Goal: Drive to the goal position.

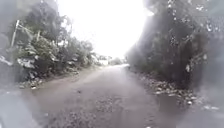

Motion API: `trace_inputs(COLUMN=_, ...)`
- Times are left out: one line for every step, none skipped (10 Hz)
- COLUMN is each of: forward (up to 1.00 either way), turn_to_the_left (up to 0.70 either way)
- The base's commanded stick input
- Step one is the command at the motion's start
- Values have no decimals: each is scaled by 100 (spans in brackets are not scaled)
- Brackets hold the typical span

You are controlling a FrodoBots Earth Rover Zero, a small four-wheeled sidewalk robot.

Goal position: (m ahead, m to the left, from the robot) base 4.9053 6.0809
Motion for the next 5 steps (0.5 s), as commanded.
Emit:
trace_inputs(forward=70, turn_to_the_left=0)
trace_inputs(forward=70, turn_to_the_left=0)
trace_inputs(forward=70, turn_to_the_left=0)
trace_inputs(forward=70, turn_to_the_left=0)
trace_inputs(forward=70, turn_to_the_left=0)
